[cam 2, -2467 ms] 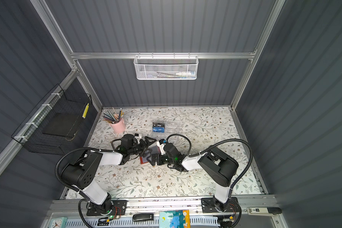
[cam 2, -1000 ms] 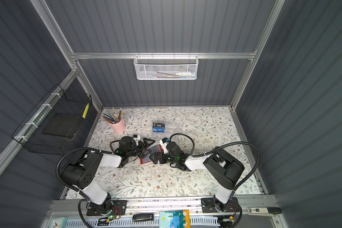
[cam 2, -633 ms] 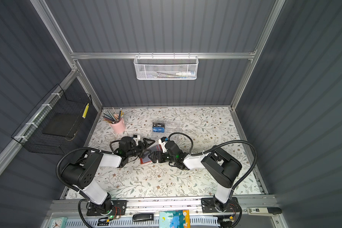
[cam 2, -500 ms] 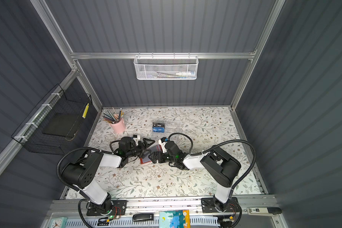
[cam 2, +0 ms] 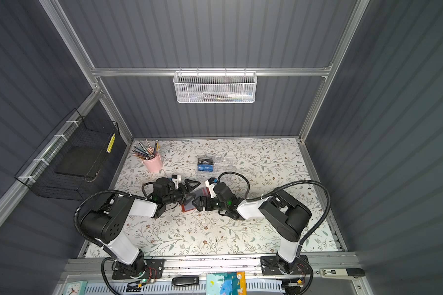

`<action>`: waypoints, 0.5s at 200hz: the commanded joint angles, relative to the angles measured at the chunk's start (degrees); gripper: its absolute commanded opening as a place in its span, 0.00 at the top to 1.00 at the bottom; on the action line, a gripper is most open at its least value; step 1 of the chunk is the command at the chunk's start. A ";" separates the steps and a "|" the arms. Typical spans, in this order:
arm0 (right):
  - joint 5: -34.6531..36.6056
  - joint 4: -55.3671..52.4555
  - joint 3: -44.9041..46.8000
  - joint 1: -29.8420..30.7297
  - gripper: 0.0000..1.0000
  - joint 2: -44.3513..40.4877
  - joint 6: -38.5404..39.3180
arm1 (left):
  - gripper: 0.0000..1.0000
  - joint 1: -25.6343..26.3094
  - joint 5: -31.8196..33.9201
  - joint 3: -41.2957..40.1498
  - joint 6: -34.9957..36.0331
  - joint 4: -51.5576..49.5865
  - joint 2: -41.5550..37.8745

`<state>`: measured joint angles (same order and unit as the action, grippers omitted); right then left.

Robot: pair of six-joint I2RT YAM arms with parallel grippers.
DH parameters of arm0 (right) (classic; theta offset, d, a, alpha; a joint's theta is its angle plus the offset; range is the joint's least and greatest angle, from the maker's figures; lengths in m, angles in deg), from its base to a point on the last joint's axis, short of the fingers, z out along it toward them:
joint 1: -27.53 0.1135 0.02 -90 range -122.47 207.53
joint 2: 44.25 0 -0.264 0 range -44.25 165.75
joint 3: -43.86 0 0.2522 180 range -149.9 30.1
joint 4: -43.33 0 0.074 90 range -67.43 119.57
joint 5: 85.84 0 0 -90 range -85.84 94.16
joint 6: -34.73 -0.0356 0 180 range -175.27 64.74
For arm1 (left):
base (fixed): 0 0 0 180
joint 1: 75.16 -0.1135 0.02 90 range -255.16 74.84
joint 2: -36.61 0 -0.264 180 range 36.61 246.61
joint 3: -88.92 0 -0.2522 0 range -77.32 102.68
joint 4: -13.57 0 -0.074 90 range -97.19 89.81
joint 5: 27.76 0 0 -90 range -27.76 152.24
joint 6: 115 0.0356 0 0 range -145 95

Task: Take the credit cards out of the card holder
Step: Flip over the card slot in the card holder.

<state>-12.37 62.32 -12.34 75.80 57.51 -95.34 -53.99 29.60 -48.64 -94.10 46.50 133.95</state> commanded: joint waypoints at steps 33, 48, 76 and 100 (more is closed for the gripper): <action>0.77 1.53 1.48 -0.55 0.01 2.33 -1.00 | 0.00 -0.51 1.09 -2.93 0.37 -5.13 2.24; 0.17 3.01 1.63 -0.55 0.01 2.98 -1.88 | 0.00 -0.51 1.00 -3.02 0.21 -5.13 1.98; -0.52 4.83 1.81 -0.55 0.01 3.78 -2.81 | 0.00 -0.60 1.03 -3.03 0.36 -5.26 1.78; -0.51 5.02 1.92 -0.55 0.01 3.72 -2.97 | 0.00 -0.60 1.08 -3.35 0.38 -5.30 1.56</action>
<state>-12.59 68.64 -11.68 75.56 59.94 -97.33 -54.32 29.60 -49.71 -94.13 48.14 134.02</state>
